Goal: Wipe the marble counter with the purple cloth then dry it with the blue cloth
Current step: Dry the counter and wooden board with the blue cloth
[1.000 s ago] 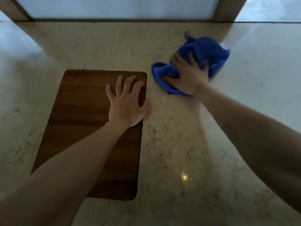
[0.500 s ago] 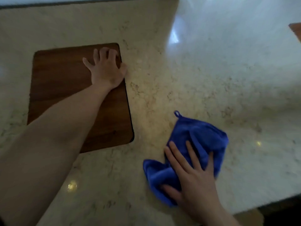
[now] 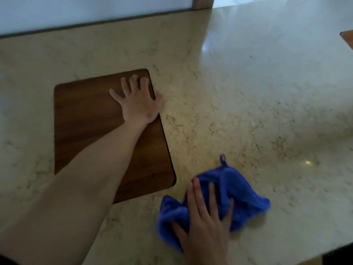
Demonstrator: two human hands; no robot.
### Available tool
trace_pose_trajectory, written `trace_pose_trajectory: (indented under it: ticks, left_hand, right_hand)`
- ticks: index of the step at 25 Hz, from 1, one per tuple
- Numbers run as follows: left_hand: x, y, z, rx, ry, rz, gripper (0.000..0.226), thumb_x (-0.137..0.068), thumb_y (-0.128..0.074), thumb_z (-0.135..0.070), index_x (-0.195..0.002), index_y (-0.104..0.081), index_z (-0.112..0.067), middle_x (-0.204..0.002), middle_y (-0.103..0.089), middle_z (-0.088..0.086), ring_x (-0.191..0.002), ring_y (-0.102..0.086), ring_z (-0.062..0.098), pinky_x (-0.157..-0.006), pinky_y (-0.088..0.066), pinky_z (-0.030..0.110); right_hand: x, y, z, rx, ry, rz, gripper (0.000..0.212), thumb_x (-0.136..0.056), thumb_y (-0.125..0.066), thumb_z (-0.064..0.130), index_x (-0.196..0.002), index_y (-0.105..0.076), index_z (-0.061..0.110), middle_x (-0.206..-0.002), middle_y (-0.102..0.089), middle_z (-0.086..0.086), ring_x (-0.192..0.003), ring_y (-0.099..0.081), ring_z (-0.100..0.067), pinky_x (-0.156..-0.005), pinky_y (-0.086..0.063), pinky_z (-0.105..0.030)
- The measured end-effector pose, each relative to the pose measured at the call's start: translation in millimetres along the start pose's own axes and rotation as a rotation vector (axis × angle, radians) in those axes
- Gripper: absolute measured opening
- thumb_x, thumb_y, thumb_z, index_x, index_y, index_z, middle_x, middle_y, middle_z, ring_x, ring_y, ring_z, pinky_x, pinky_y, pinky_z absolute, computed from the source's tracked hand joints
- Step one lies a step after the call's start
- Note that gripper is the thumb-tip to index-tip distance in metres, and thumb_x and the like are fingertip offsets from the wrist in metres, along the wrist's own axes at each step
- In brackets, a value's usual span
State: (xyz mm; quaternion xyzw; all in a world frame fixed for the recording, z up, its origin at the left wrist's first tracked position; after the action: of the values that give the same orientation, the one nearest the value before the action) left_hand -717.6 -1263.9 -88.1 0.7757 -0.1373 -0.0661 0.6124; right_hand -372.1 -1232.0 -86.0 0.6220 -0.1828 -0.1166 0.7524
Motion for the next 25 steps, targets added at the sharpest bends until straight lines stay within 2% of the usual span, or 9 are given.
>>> trace_pose_trajectory:
  ticks: [5, 7, 9, 13, 16, 20, 25]
  left_hand:
    - [-2, 6, 18, 0.177, 0.18, -0.219, 0.038, -0.098, -0.036, -0.027, -0.13, -0.048, -0.012, -0.149, -0.043, 0.012, -0.143, -0.034, 0.031, -0.12, -0.016, 0.057]
    - [0, 5, 17, 0.199, 0.183, -0.234, 0.037, -0.096, -0.037, -0.024, -0.13, -0.048, -0.012, -0.147, -0.044, 0.011, -0.141, -0.036, 0.029, -0.121, -0.018, 0.054]
    - [2, 2, 18, 0.197, 0.183, -0.222, 0.037, -0.095, -0.036, -0.024, -0.129, -0.046, -0.013, -0.148, -0.041, 0.008, -0.141, -0.036, 0.028, -0.121, -0.018, 0.053]
    - [-2, -2, 16, 0.064, 0.178, -0.236, 0.036, -0.096, -0.037, -0.031, -0.127, -0.044, -0.013, -0.146, -0.041, 0.011, -0.139, -0.038, 0.031, -0.119, -0.023, 0.057]
    - [-2, -3, 13, 0.014, 0.176, -0.214, 0.046, -0.096, -0.038, -0.043, -0.129, -0.045, -0.012, -0.146, -0.042, 0.012, -0.141, -0.037, 0.032, -0.119, -0.022, 0.057]
    - [-2, -3, 12, 0.014, 0.199, -0.174, 0.056, -0.091, -0.039, -0.054, -0.13, -0.042, -0.014, -0.147, -0.039, 0.01, -0.144, -0.032, 0.03, -0.121, -0.016, 0.057]
    - [-4, -1, 10, 0.004, 0.203, -0.1, 0.065, -0.089, -0.042, -0.064, -0.134, -0.039, -0.018, -0.152, -0.03, 0.01, -0.148, -0.019, 0.031, -0.12, -0.002, 0.065]
  right_hand:
    - [-174, 17, 24, -0.076, 0.013, -0.057, 0.083, -0.091, -0.029, 0.074, -0.157, -0.025, 0.023, -0.163, -0.025, 0.005, -0.152, -0.012, -0.025, -0.116, -0.006, -0.067]
    - [-236, 26, 26, -0.076, 0.067, -0.059, 0.084, -0.092, -0.028, 0.075, -0.158, -0.015, 0.024, -0.166, -0.017, 0.005, -0.153, -0.004, -0.024, -0.116, 0.004, -0.065]
    - [-311, 34, 34, -0.1, 0.11, -0.023, 0.086, -0.092, -0.028, 0.075, -0.158, -0.01, 0.023, -0.167, -0.011, 0.005, -0.153, 0.002, -0.024, -0.115, 0.007, -0.065]
    - [-475, 50, 56, -0.084, 0.158, -0.04, 0.084, -0.09, -0.03, 0.074, -0.153, -0.021, 0.02, -0.163, -0.021, 0.0, -0.151, -0.009, -0.029, -0.112, -0.003, -0.07]
    - [-555, 62, 46, -0.044, 0.124, -0.031, 0.082, -0.088, -0.028, 0.075, -0.149, -0.028, 0.02, -0.161, -0.026, -0.002, -0.148, -0.016, -0.031, -0.112, -0.01, -0.072]
    - [-584, 76, 19, 0.008, 0.201, 0.006, 0.087, -0.084, -0.021, 0.08, -0.151, -0.027, 0.026, -0.162, -0.023, 0.006, -0.15, -0.014, -0.028, -0.11, -0.005, -0.076]
    - [-516, 81, -17, 0.063, 0.251, 0.011, 0.079, -0.082, -0.018, 0.083, -0.145, -0.03, 0.038, -0.16, -0.025, 0.014, -0.149, -0.017, -0.029, -0.101, -0.003, -0.084]
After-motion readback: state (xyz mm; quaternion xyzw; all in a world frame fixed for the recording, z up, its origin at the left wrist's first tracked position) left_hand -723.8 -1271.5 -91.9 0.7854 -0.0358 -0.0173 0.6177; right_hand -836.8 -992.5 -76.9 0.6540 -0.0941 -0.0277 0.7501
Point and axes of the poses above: each hand's wrist, its own x-axis away from the middle knuckle, its own y-axis out of the back of the hand, z = x × y, the point moved 5 cm from there along -x, towards the middle knuckle
